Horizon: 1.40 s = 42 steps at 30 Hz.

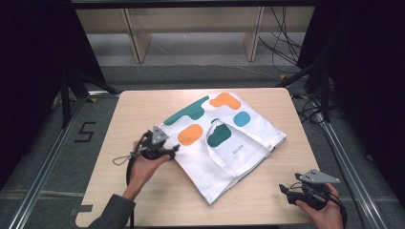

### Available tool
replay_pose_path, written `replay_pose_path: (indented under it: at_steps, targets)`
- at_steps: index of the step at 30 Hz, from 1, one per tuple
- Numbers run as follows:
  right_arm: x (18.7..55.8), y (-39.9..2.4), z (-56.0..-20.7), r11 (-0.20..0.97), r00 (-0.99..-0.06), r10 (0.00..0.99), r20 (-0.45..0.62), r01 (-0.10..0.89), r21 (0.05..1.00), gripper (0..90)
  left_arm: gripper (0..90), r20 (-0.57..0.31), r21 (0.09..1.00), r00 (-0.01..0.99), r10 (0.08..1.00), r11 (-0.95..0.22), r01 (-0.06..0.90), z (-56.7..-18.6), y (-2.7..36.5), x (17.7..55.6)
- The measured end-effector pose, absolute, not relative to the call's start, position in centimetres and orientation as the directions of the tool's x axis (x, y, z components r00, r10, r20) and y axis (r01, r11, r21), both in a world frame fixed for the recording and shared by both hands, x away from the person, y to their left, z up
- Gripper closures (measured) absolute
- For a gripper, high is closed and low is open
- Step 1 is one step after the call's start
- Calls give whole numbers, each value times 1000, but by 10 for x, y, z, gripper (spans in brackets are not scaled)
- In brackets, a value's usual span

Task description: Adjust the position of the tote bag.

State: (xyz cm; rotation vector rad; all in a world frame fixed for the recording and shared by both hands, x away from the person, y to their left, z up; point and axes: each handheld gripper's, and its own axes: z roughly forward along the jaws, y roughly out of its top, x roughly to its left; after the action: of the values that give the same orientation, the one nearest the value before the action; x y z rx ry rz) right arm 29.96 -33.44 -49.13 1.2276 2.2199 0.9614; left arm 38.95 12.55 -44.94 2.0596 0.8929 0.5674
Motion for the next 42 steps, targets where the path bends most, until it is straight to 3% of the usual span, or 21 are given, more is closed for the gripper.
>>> replay_pose_path:
  at_steps: [3,8,14,20,25,30,34,42]
  targets:
    - [299,-332,-490,351,-501,865,-21,576,738,265,335,79,787,748,659,-502,359,-449,88,360]
    - [299,-333,-490,354,-506,863,-18,578,735,264,285,88,746,821,564,-583,320,-466,41,330]
    - [298,-329,-492,337,-497,868,5,595,729,262,246,76,729,828,555,-598,334,-489,16,317]
    - [299,-331,-491,357,-507,862,-19,579,733,261,292,152,688,835,529,-664,295,-504,6,318]
    - [299,-331,-491,365,-513,858,-24,576,731,261,501,140,702,850,509,-656,277,-503,9,318]
    - [300,-332,-492,373,-519,854,-34,565,736,261,682,199,697,859,472,-684,215,-498,21,313]
    - [300,-333,-493,386,-528,848,-43,560,733,261,859,258,698,828,497,-689,197,-490,43,313]
    - [299,-331,-490,361,-505,862,-34,567,740,261,883,269,703,786,557,-671,235,-486,92,310]
